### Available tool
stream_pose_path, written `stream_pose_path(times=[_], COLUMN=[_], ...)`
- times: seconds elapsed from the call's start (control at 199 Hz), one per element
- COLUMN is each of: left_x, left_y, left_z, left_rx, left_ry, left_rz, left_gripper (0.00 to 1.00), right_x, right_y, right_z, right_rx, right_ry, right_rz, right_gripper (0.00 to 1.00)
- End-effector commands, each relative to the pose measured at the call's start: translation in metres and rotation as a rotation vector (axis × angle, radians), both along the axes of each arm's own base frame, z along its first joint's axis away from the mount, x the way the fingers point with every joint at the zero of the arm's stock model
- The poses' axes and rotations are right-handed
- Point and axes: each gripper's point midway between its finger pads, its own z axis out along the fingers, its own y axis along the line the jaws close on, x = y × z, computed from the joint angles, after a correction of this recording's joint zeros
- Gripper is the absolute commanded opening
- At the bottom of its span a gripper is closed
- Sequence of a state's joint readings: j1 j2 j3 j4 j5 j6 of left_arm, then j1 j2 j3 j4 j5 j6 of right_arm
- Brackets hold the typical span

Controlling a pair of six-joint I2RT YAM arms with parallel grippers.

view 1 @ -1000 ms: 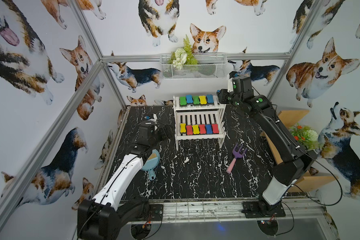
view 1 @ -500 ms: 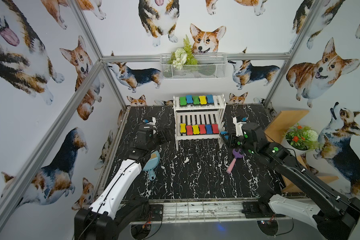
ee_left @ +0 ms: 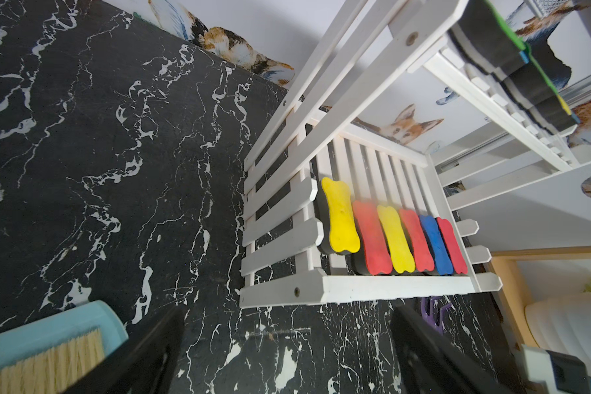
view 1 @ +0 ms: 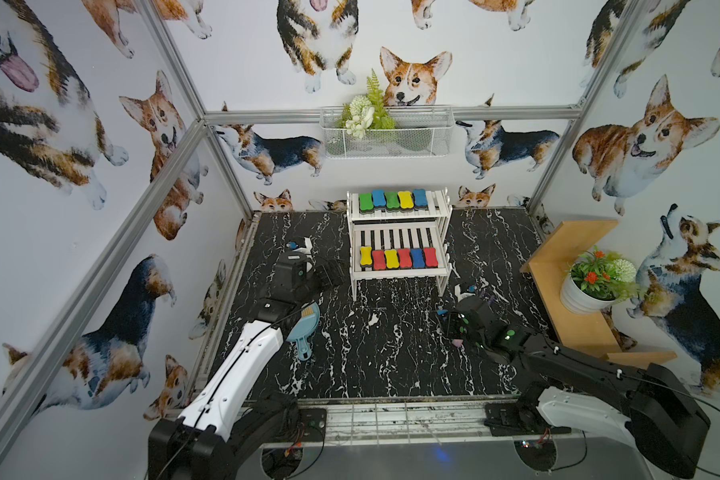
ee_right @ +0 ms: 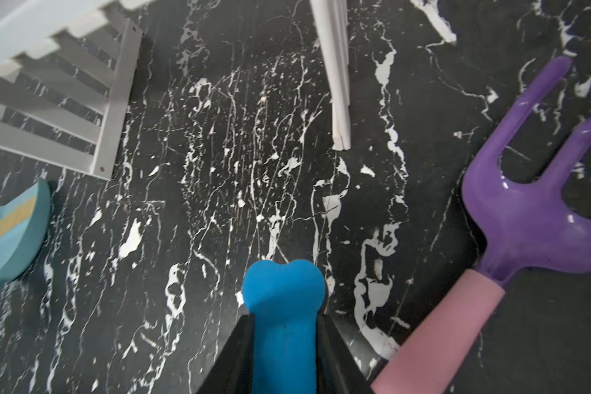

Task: Remove the whiteboard erasers from the shelf
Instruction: Place the whiteboard eraser at the center of the board.

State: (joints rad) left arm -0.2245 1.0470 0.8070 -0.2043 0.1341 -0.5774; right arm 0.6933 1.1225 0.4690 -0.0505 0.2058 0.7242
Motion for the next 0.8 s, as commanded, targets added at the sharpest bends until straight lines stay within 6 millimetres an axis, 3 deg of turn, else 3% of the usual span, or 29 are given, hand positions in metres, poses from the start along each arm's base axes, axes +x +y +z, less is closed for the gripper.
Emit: stream_pose_path(times=[0.0,0.236,0.799], left_x=[-0.001,-0.001,-0.004], left_y=[0.001,0.001,0.002], left_z=[-0.002,-0.004,-0.01], left_rx=[0.016,0.018,0.022], left_ry=[0.004,0.009,0.025], left_rz=[-0.001,-0.001,-0.003], left_gripper=[1.0,1.0,0.99], right_x=[0.023,0.029,0.034], right_y=[0.001,0.003,0.01], right_z=[0.006,-0.02,-0.041], right_rx=[0.004,-0.049,-0.131], right_ry=[-0.075,0.005,0.09], right_rz=[-0.072,-0.107,-0.086], right_gripper=[0.34,0.34,0.48])
